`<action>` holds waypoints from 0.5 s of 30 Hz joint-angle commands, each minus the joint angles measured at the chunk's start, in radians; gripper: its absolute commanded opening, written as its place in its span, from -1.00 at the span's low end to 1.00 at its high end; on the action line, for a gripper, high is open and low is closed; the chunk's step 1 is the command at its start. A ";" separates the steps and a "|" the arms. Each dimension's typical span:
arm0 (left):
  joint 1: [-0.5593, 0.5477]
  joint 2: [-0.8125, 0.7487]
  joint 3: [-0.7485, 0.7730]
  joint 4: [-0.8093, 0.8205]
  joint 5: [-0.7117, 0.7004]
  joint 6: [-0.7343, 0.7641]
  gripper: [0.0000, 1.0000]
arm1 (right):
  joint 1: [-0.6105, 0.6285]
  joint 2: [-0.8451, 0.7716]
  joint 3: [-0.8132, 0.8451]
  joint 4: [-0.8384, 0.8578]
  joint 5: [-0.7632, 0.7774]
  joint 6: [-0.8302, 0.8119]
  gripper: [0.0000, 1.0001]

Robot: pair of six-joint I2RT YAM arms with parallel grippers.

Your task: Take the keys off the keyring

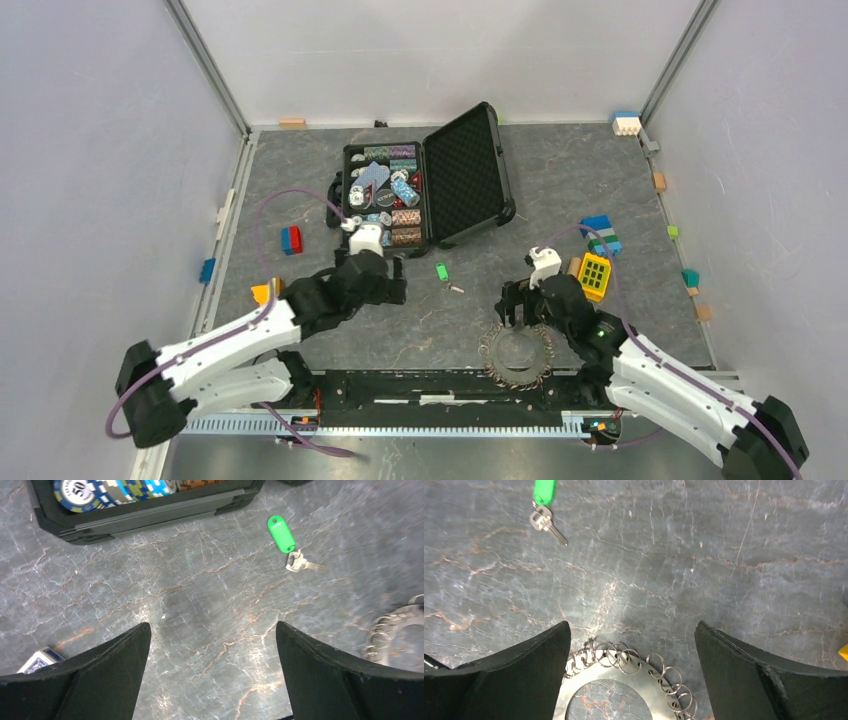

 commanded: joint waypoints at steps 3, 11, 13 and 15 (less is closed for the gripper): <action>0.180 -0.223 -0.033 -0.116 0.147 -0.134 1.00 | -0.021 0.028 0.078 -0.054 0.018 0.105 0.96; 0.289 -0.319 -0.014 -0.268 0.120 -0.143 1.00 | -0.091 -0.075 0.107 -0.131 0.053 0.159 0.96; 0.288 -0.322 0.006 -0.291 0.102 -0.153 1.00 | -0.090 -0.100 0.133 -0.185 0.129 0.156 0.96; 0.288 -0.320 0.030 -0.305 0.094 -0.147 1.00 | -0.091 -0.126 0.154 -0.228 0.198 0.149 0.96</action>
